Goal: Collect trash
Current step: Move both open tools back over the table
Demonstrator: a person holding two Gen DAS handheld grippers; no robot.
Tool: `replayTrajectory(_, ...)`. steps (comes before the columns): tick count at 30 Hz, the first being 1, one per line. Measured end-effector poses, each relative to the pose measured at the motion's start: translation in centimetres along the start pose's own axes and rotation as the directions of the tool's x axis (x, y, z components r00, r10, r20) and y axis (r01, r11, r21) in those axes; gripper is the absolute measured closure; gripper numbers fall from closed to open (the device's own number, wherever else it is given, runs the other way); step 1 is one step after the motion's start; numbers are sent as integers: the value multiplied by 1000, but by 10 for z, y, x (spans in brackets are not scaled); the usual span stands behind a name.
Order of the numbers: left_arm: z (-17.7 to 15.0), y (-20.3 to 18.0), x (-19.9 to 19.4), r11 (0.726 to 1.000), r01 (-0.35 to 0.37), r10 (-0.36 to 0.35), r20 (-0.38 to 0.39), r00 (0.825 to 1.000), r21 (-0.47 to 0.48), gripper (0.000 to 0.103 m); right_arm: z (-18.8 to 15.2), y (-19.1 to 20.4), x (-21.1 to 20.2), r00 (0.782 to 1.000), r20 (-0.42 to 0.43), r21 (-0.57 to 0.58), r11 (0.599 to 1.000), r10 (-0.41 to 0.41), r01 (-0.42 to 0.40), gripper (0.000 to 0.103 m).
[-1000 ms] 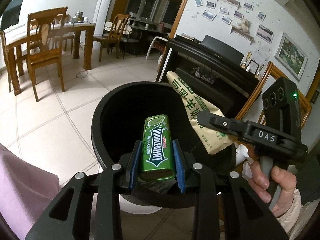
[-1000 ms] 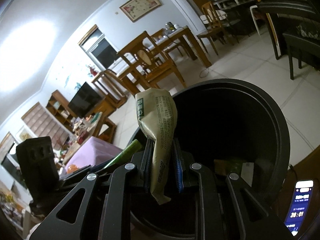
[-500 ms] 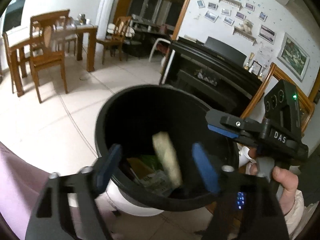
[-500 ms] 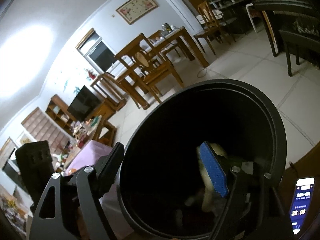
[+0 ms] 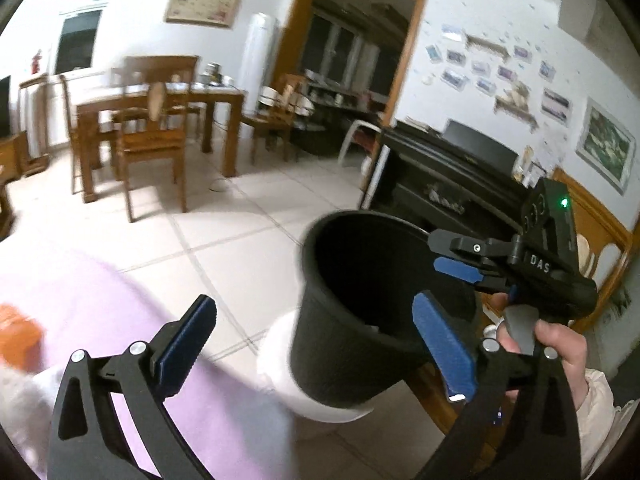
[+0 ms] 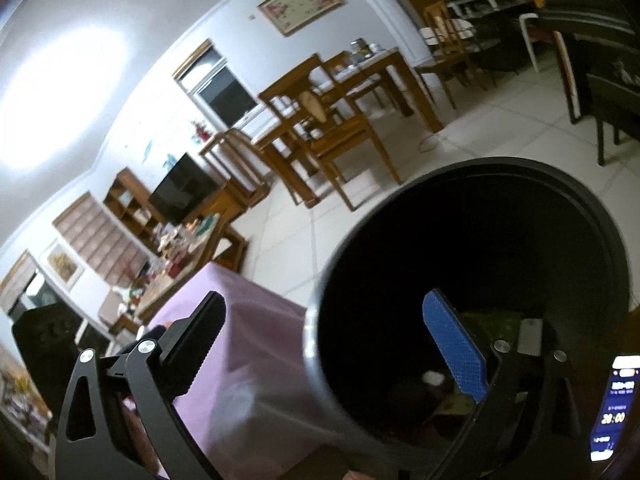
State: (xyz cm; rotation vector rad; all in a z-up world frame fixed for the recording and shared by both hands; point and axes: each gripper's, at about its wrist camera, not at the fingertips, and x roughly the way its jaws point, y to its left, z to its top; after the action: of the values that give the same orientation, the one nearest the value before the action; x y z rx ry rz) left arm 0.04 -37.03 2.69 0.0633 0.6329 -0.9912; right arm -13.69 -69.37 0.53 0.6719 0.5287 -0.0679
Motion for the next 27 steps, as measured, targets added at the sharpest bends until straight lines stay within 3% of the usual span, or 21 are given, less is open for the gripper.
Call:
replayTrajectory(4,-9,34,-46,995,-79,83,60,995,-57,5,-7,47,22,999,-41,-64,997,32,-34,6)
replayTrajectory(10,-32,93,-108,961,-238,250,80,965,-139,5,-30,118,62,986,-135,-160,980,96,-118,6)
replayTrajectory(16,-66,150,-153,894,-432,433,-15,901,-117,5,-61,191,111,953,-264,-245,946,145,-212,6)
replayTrajectory(18,-76,166,-161,866,-493,489,-63,870,-85,5,-73,212,125,940,-304,-272,932,154,-241,6)
replayTrajectory(20,-86,180,-168,842,-539,533,-98,840,-42,5,-86,238,144,922,-352,-300,914,159,-272,6)
replayTrajectory(22,-94,193,-172,828,-560,555,-127,822,-9,5,-97,255,156,908,-387,-320,900,161,-296,6)
replayTrajectory(27,-104,215,-166,847,-530,528,-198,826,46,5,-124,291,187,883,-450,-389,862,131,-325,6)
